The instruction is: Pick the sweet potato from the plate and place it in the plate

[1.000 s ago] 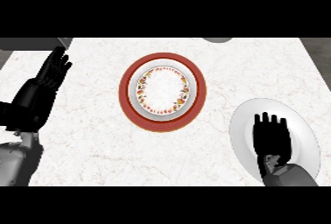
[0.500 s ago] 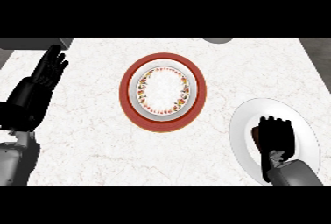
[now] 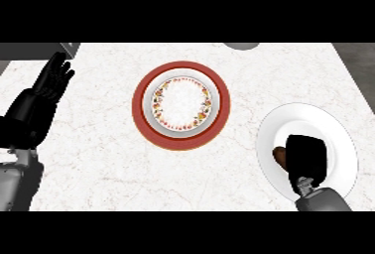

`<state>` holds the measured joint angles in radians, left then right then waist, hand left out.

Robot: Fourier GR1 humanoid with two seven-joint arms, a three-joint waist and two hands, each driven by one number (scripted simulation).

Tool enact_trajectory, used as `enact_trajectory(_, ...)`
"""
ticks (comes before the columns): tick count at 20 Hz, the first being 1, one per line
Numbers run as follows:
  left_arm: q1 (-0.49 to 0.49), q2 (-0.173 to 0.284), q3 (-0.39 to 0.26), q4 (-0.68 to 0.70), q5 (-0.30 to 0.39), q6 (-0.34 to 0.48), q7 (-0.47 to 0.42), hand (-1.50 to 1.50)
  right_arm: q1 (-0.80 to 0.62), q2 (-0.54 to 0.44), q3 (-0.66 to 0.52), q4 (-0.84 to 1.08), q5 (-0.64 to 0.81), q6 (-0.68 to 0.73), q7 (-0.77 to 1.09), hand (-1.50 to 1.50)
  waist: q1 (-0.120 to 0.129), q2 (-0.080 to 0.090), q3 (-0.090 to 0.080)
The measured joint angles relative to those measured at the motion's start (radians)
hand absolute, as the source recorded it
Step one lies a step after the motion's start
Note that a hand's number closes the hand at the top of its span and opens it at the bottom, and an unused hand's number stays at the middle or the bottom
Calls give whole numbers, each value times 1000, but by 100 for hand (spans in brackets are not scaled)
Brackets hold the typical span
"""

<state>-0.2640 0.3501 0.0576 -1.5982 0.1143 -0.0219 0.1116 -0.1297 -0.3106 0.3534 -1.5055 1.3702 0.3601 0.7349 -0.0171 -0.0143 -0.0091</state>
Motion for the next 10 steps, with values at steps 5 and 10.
enact_trajectory(5, 45, 14, 35, 8, -4, 19, 3, 0, 141, 179, -110, -139, 5, -102, 255, 150, -85, -27, -1)
enact_trajectory(10, 66, 21, 48, -1, 1, 17, -2, 0, 311, 265, -49, -326, 84, -192, 374, 150, -91, -26, 3)
